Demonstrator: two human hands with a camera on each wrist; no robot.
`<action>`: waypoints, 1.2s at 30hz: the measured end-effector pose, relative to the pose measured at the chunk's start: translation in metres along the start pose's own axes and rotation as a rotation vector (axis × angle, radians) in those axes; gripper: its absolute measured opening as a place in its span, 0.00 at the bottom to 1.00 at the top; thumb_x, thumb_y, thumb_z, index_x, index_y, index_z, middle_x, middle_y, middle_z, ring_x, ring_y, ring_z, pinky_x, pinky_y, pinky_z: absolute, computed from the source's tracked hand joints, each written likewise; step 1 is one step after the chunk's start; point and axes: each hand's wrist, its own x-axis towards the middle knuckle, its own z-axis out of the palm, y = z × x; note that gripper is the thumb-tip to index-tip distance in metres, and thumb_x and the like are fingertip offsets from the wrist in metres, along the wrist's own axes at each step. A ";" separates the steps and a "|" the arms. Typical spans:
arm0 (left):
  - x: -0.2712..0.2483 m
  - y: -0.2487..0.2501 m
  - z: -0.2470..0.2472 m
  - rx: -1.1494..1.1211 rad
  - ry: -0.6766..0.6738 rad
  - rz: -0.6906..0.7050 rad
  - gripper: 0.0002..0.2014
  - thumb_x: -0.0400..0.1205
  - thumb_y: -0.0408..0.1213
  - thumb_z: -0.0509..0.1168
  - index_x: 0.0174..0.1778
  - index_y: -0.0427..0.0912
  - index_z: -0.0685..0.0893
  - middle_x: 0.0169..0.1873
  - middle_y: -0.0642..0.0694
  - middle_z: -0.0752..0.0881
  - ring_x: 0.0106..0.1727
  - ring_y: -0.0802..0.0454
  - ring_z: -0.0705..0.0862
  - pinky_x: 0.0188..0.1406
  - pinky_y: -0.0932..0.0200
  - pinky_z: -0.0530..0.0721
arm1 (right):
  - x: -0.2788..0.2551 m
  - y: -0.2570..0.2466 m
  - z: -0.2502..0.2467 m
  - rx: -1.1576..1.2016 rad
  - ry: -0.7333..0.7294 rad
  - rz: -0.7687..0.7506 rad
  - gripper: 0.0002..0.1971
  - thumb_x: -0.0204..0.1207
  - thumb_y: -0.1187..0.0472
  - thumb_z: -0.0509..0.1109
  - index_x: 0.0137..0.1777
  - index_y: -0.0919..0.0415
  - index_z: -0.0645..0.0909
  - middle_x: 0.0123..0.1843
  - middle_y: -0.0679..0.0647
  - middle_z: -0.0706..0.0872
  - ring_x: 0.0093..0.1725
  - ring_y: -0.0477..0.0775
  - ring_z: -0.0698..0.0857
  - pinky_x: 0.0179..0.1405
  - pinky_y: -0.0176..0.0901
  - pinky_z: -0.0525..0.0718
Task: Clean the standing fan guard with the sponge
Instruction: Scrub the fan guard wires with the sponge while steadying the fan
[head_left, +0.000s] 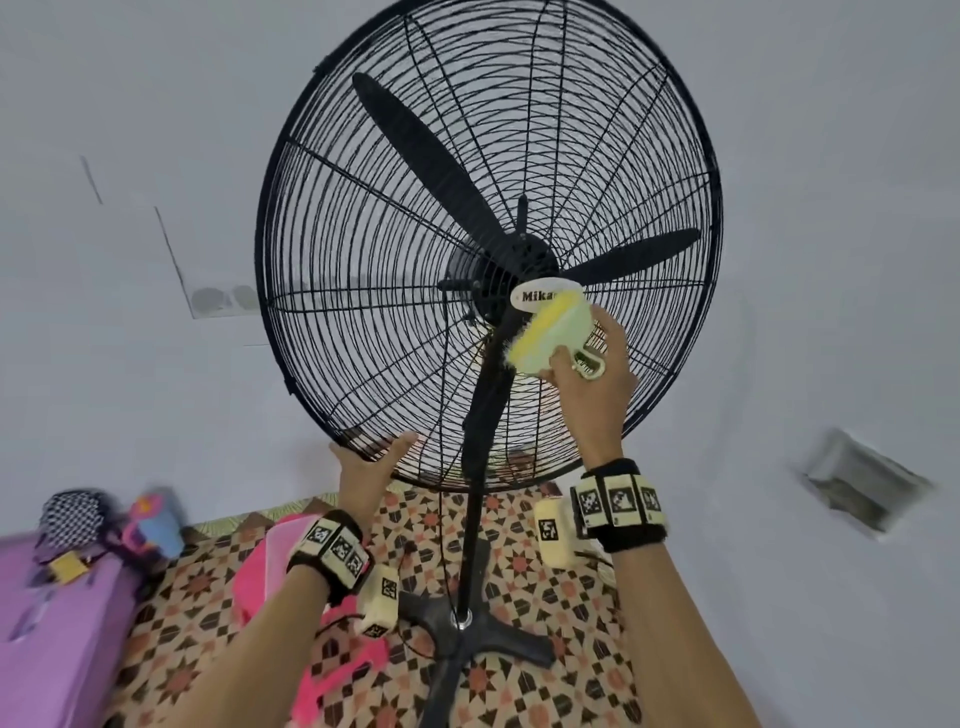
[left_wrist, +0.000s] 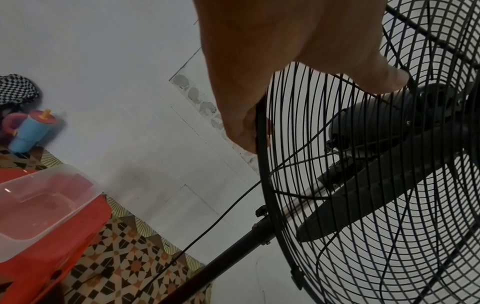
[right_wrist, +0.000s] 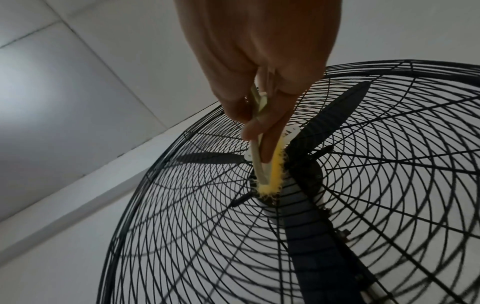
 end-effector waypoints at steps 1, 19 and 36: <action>0.001 0.000 0.000 -0.018 -0.003 -0.001 0.76 0.68 0.73 0.77 0.88 0.45 0.24 0.92 0.37 0.53 0.78 0.38 0.77 0.69 0.48 0.76 | -0.003 0.002 0.002 -0.016 -0.011 -0.008 0.31 0.80 0.66 0.75 0.81 0.44 0.75 0.65 0.48 0.84 0.62 0.58 0.88 0.45 0.56 0.95; 0.016 -0.015 -0.002 -0.025 -0.012 0.003 0.81 0.63 0.76 0.79 0.87 0.47 0.21 0.92 0.39 0.51 0.86 0.38 0.69 0.81 0.36 0.74 | -0.018 0.010 -0.006 -0.162 -0.251 -0.028 0.33 0.83 0.60 0.74 0.86 0.43 0.70 0.69 0.58 0.86 0.54 0.56 0.93 0.46 0.49 0.95; 0.018 -0.021 0.001 0.001 0.000 0.014 0.86 0.53 0.83 0.75 0.88 0.46 0.24 0.93 0.40 0.49 0.89 0.37 0.61 0.86 0.35 0.67 | -0.080 0.038 0.019 -0.234 -0.163 -0.068 0.33 0.88 0.60 0.70 0.90 0.48 0.62 0.48 0.52 0.90 0.27 0.54 0.83 0.25 0.42 0.88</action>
